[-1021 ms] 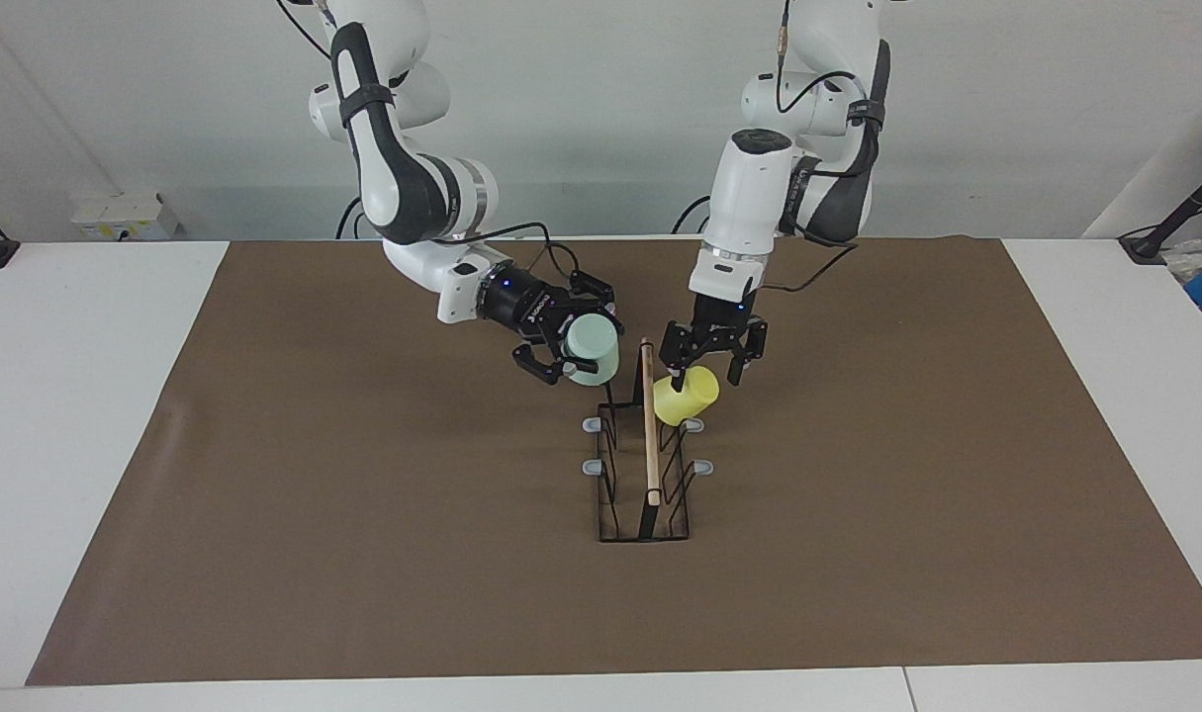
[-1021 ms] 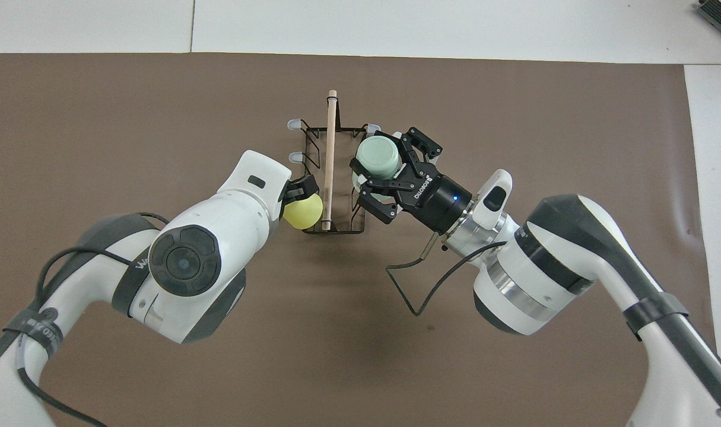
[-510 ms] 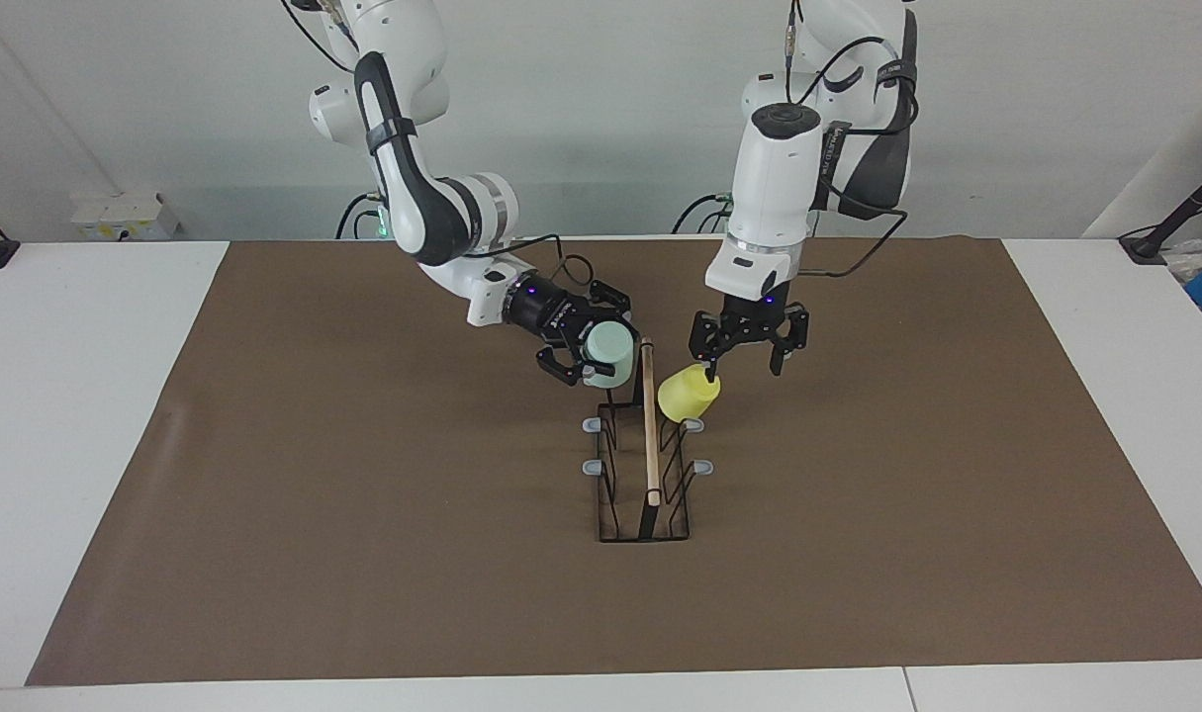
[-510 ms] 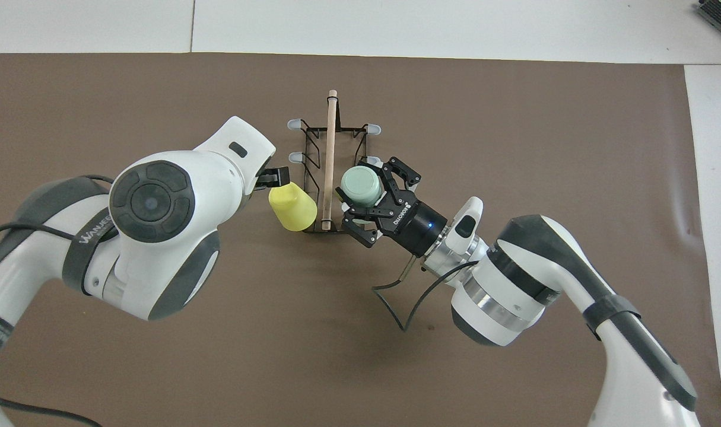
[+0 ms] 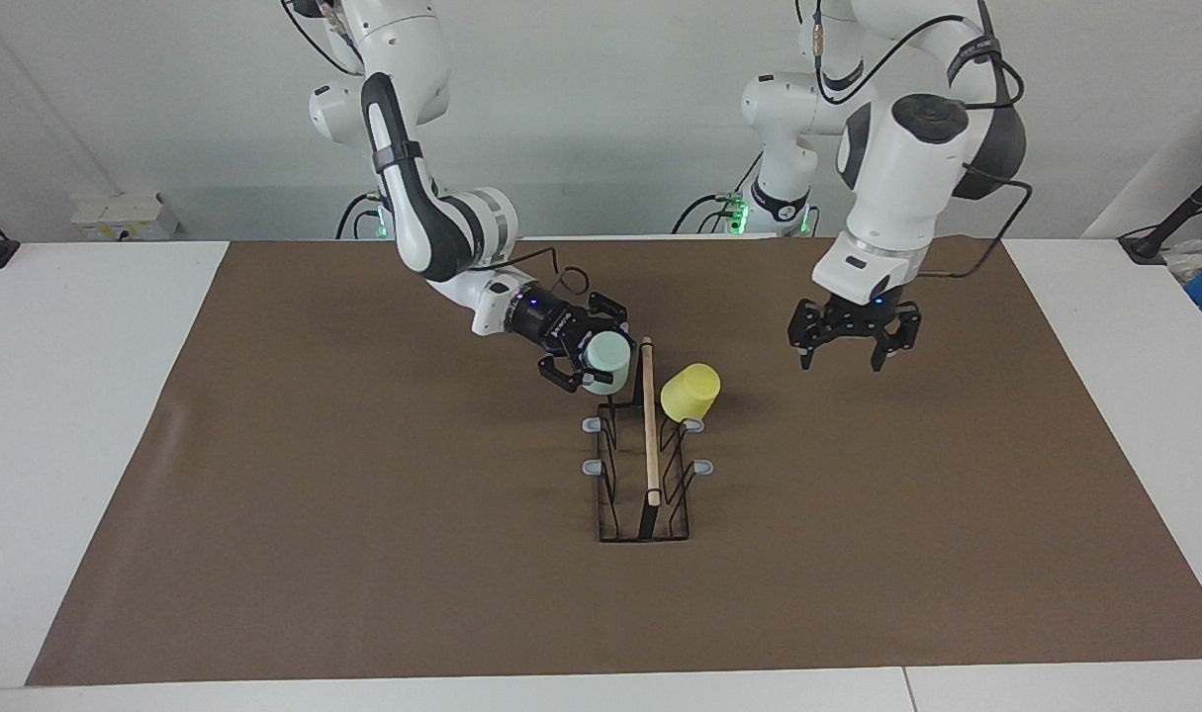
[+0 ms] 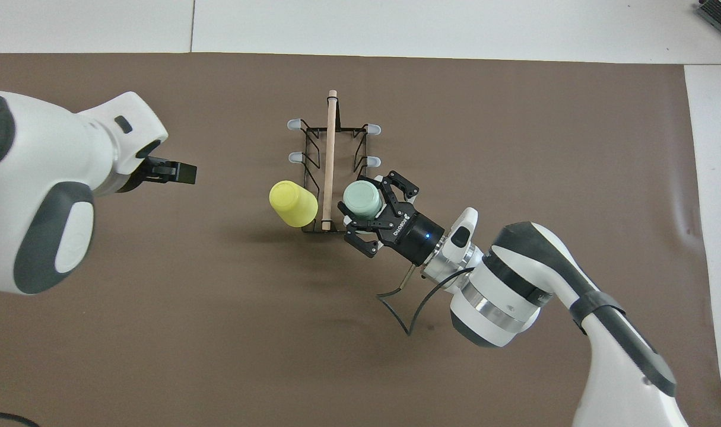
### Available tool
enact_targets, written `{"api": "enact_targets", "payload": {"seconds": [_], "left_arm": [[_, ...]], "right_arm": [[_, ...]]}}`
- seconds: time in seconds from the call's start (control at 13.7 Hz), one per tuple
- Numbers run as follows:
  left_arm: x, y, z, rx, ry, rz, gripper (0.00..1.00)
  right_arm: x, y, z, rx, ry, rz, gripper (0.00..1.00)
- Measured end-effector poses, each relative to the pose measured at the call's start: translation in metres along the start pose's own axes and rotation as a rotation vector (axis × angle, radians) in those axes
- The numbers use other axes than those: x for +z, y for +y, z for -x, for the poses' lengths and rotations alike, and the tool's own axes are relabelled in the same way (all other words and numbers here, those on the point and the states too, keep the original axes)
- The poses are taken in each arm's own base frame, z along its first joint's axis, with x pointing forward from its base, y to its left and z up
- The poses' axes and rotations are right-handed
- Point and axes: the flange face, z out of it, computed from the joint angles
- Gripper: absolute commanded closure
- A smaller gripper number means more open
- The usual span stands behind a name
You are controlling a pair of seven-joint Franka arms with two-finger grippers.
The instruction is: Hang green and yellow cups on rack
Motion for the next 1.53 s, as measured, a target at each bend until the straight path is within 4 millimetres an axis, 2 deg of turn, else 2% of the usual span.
{"api": "enact_targets", "payload": {"seconds": [0.22, 0.36, 0.51, 0.66, 1.09, 1.17, 1.24, 1.31, 1.39, 1.53], "left_arm": [[-0.028, -0.061, 0.011, 0.080, -0.035, -0.008, 0.00], [-0.053, -0.083, 0.011, 0.113, -0.052, -0.005, 0.00], [-0.075, -0.097, 0.012, 0.116, -0.070, 0.011, 0.00], [-0.090, -0.101, 0.012, 0.107, -0.102, 0.036, 0.00], [-0.101, -0.130, 0.011, 0.126, -0.153, 0.084, 0.00], [-0.101, -0.132, 0.012, 0.130, -0.159, 0.087, 0.00], [-0.099, -0.133, 0.014, 0.130, -0.164, 0.090, 0.00], [-0.098, -0.134, 0.017, 0.128, -0.169, 0.092, 0.00], [-0.097, -0.135, 0.018, 0.125, -0.170, 0.093, 0.00], [-0.097, -0.136, 0.020, 0.123, -0.169, 0.093, 0.00]], "right_arm": [[-0.005, 0.002, 0.016, -0.017, 0.002, -0.008, 1.00], [-0.006, 0.006, 0.028, -0.025, 0.013, -0.013, 1.00], [-0.007, 0.009, 0.036, -0.024, 0.011, -0.014, 1.00], [-0.007, 0.008, 0.038, -0.023, 0.012, -0.015, 1.00], [-0.011, 0.007, 0.046, -0.005, 0.006, -0.005, 1.00], [-0.011, 0.007, 0.047, -0.002, 0.009, -0.004, 0.89], [-0.011, 0.008, 0.048, 0.000, 0.008, -0.004, 0.41], [-0.011, 0.008, 0.049, 0.000, 0.008, -0.004, 0.15], [-0.011, 0.008, 0.049, 0.000, 0.007, -0.003, 0.00], [-0.012, 0.007, 0.050, 0.002, 0.004, -0.002, 0.00]]}}
